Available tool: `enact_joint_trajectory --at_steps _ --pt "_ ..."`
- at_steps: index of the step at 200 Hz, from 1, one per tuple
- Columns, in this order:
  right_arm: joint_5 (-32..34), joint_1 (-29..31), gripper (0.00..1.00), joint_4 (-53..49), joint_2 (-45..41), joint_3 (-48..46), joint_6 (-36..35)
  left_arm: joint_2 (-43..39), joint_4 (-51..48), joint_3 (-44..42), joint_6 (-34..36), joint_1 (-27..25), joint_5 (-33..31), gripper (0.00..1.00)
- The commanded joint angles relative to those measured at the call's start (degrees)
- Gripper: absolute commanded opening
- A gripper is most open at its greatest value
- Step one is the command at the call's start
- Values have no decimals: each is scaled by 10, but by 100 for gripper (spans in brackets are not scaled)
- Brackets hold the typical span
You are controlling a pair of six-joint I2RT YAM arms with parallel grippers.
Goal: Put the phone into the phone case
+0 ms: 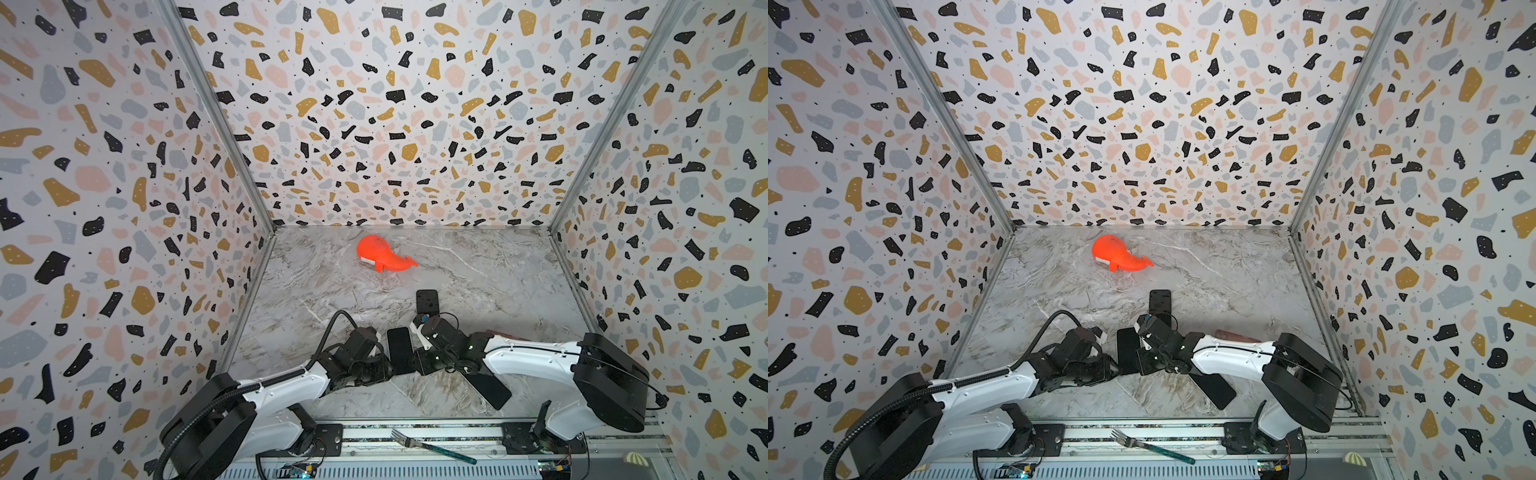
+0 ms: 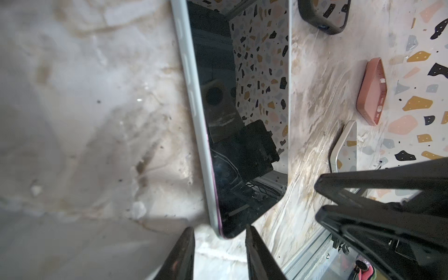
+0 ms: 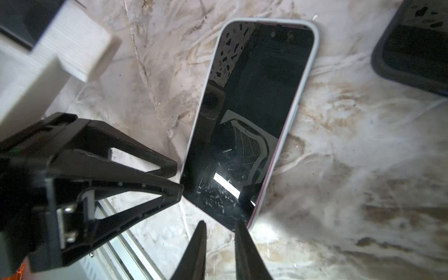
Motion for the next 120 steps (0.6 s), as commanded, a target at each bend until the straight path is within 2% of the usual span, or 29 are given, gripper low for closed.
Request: enact_joint_trajectory --at_steps 1,12,46,120 --pt "2 -2 25 -25 -7 15 -9 4 -45 20 14 -2 14 39" --pt "0 -4 27 -23 -6 12 -10 9 -51 28 31 -2 18 40" --pt "-14 -9 30 -10 -1 2 -7 24 -23 40 22 -5 33 41" --pt "-43 -11 36 7 27 -2 -8 53 -27 40 23 -6 28 33"
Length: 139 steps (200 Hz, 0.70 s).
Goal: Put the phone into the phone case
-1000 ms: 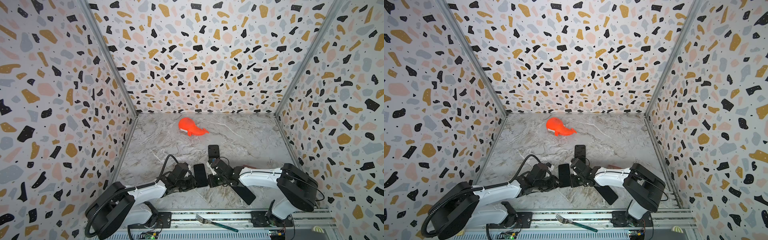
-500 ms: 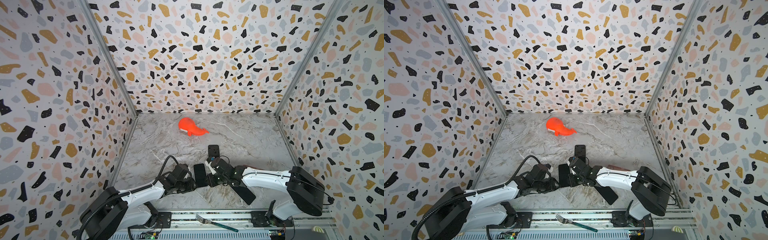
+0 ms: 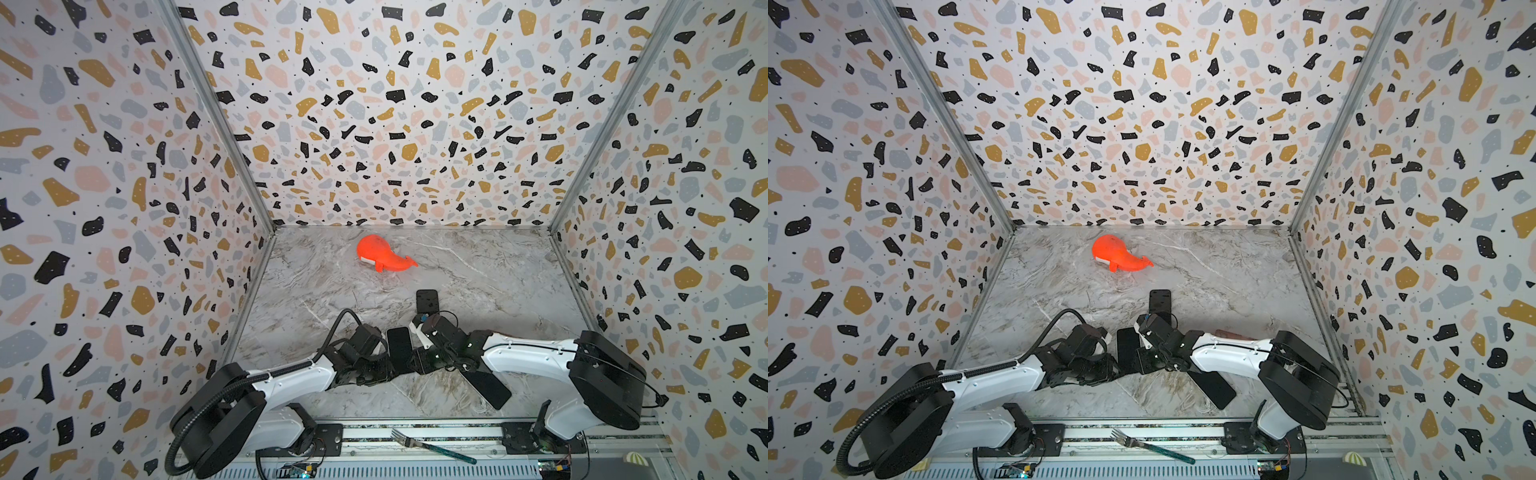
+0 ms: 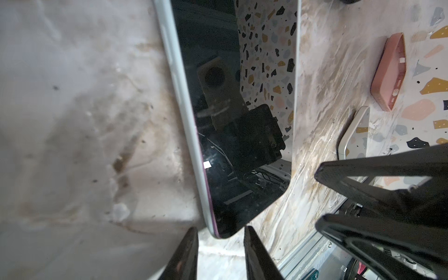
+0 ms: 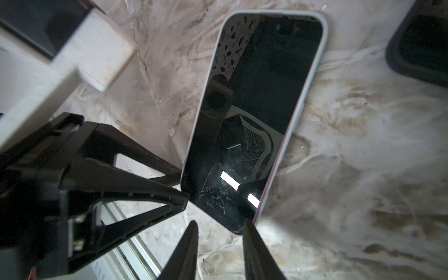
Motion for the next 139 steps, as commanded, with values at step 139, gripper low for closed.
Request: enact_joint_trajectory --at_steps 139 --pt "-26 -4 43 10 29 -8 0 35 17 -11 11 -3 2 26"
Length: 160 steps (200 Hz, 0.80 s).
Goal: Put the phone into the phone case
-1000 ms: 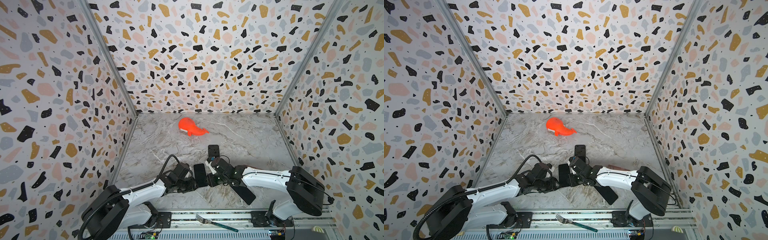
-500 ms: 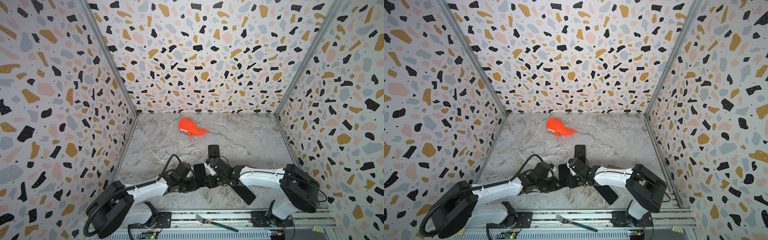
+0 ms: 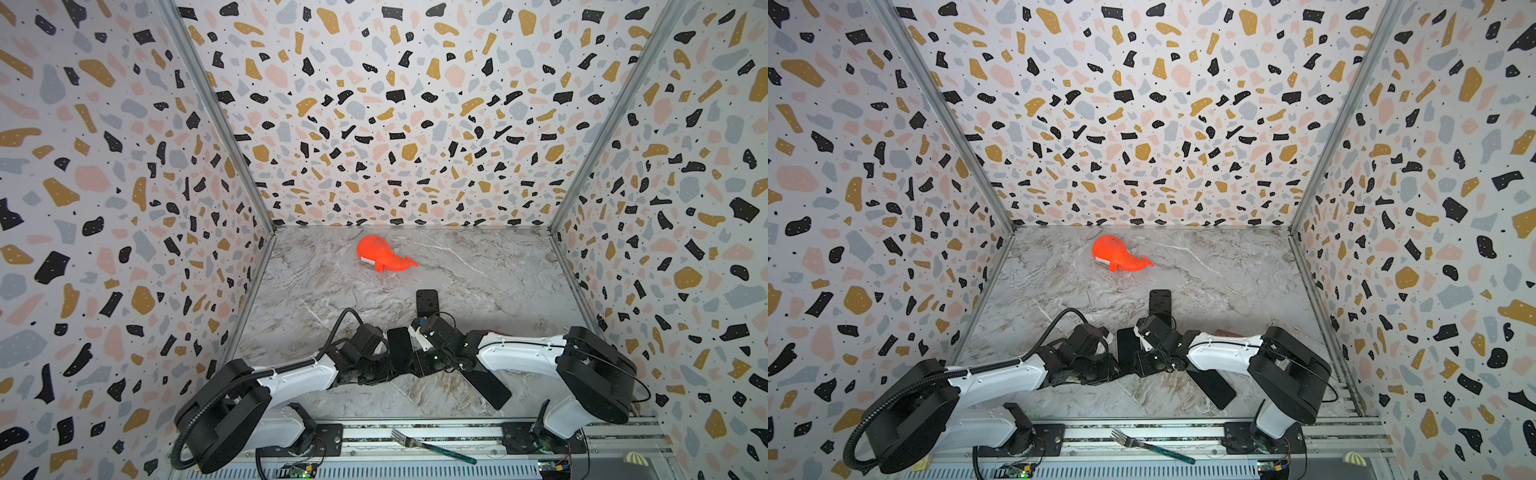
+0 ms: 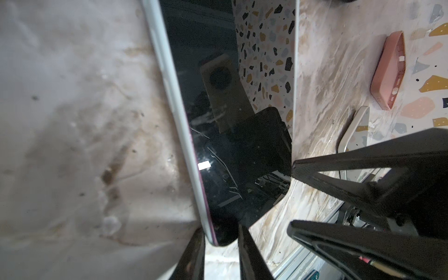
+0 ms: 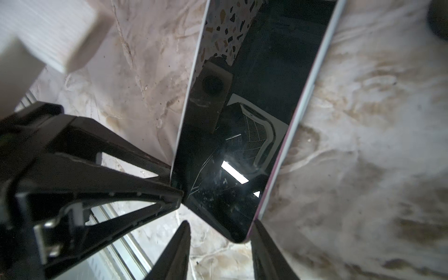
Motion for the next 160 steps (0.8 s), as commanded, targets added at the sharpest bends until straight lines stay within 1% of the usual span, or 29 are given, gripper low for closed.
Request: enact_joint_trajectory --at_steps 1,61,98,160 --pt "-3 0 43 4 6 -7 0 17 -5 -11 8 -3 -2 26" --pt "-4 -1 43 9 4 -13 3 18 -2 -13 8 -2 -4 24" --pt "-4 0 43 7 1 -15 3 20 -3 -14 8 -3 -7 20" --pt "14 -2 43 -7 -12 -17 -1 19 -9 -13 9 -3 -9 16"
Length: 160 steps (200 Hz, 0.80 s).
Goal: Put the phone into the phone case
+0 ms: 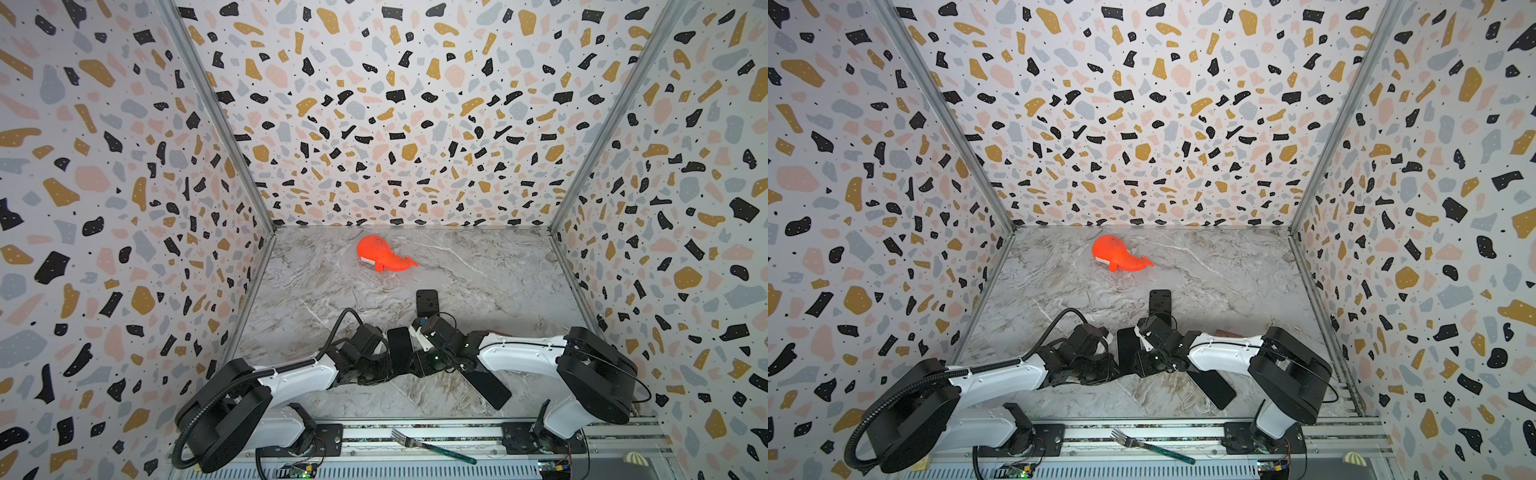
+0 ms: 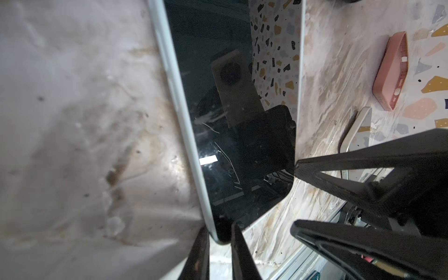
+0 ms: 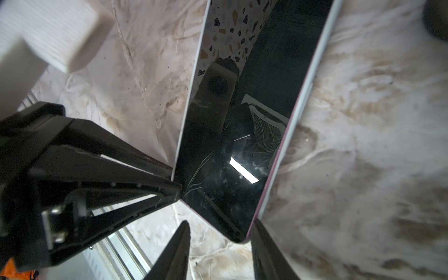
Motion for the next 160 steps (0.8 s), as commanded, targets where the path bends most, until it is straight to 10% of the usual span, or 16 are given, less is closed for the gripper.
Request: enact_joint_trajectory --at_steps 1,160 --pt "15 -2 43 -15 -10 -10 -3 17 -8 -12 9 -4 -9 16" --pt "7 4 37 -8 19 -4 -7 15 -6 -11 10 -4 -11 16"
